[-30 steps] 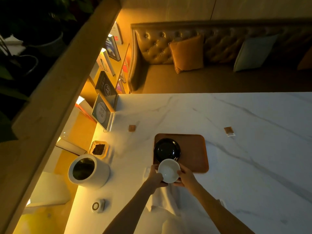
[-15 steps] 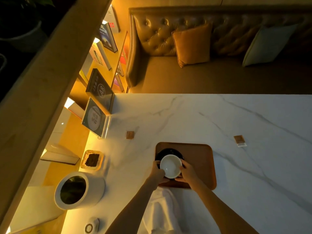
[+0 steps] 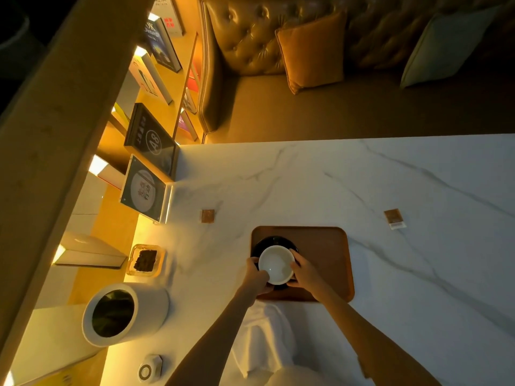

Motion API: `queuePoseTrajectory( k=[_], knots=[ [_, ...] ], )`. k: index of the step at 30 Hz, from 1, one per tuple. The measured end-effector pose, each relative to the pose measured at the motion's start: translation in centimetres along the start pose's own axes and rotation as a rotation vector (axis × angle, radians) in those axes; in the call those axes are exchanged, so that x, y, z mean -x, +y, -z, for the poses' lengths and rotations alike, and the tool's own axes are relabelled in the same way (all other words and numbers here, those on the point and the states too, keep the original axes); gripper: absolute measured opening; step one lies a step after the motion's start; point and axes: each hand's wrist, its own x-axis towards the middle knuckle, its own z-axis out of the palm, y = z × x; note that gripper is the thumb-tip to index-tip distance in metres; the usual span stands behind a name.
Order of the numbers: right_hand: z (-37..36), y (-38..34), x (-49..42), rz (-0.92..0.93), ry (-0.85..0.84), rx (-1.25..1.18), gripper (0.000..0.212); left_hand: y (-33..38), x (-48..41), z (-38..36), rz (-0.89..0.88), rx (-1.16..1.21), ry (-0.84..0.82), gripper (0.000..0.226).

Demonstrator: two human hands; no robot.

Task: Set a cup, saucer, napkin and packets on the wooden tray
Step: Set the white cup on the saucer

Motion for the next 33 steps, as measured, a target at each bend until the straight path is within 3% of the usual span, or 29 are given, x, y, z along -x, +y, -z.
queuePoseTrajectory(
  k=[5, 9, 13, 33],
  knots=[
    [0.4, 1.0, 0.7, 0.282, 0.113, 0.479, 0.072, -0.7, 0.5, 0.1, -0.286, -0.560, 0.089, 0.086],
    [0.4, 1.9, 1.2, 0.381, 0.018, 0.784, 0.099, -1.9, 0.3, 0.6, -0.489, -0.858, 0.025, 0.102],
    [0.2, 2.6, 1.1, 0.449, 0.080, 0.883, 0.102, -2.0, 0.2, 0.9, -0.525, -0.879, 0.030, 0.105],
    [-0.2, 1.9, 1.1, 0.495, 0.101, 0.763, 0.097, -0.9, 0.7, 0.4, -0.496, -0.894, 0.057, 0.107]
  ],
)
